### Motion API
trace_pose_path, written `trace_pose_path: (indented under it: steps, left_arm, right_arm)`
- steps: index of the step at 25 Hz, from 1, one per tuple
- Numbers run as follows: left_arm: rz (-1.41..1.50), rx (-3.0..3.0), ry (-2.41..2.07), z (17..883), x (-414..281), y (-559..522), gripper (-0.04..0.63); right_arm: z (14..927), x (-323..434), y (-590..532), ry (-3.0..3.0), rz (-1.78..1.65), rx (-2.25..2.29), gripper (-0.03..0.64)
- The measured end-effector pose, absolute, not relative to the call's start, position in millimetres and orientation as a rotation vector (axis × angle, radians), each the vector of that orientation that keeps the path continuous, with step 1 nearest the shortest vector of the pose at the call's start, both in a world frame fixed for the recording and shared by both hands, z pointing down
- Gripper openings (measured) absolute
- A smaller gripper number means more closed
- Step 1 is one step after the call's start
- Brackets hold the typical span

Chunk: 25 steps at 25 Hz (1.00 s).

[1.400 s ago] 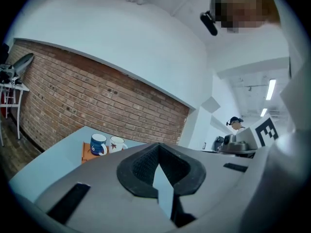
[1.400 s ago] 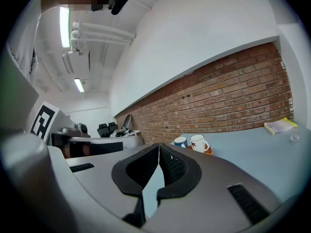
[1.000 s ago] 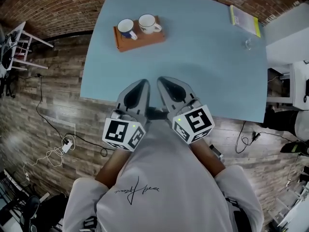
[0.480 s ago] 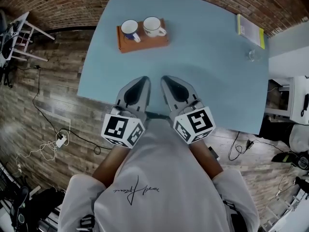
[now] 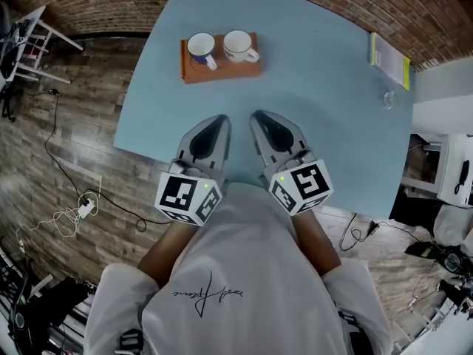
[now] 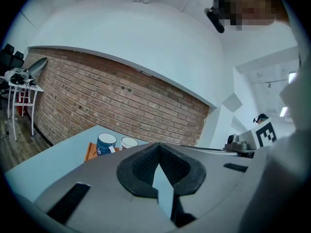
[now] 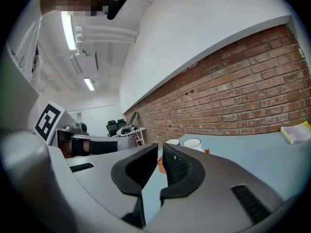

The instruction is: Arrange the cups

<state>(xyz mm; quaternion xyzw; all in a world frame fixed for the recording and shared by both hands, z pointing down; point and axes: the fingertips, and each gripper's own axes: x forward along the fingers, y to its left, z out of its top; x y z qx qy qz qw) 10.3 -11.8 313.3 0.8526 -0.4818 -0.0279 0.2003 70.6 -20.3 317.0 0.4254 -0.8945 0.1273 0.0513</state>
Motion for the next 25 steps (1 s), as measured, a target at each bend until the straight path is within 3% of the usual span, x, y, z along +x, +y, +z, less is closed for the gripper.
trace_pose_path:
  steps: [22, 25]
  left_arm:
    - [-0.053, 2.306, -1.261, 328, 21, -43, 0.009]
    - [-0.03, 2.315, -1.243, 332, 26, -44, 0.009]
  right_arm:
    - [340, 68, -88, -2.796, 0.293, 1.013, 0.026]
    - [342, 67, -95, -2.8, 0.301, 0.977, 0.08]
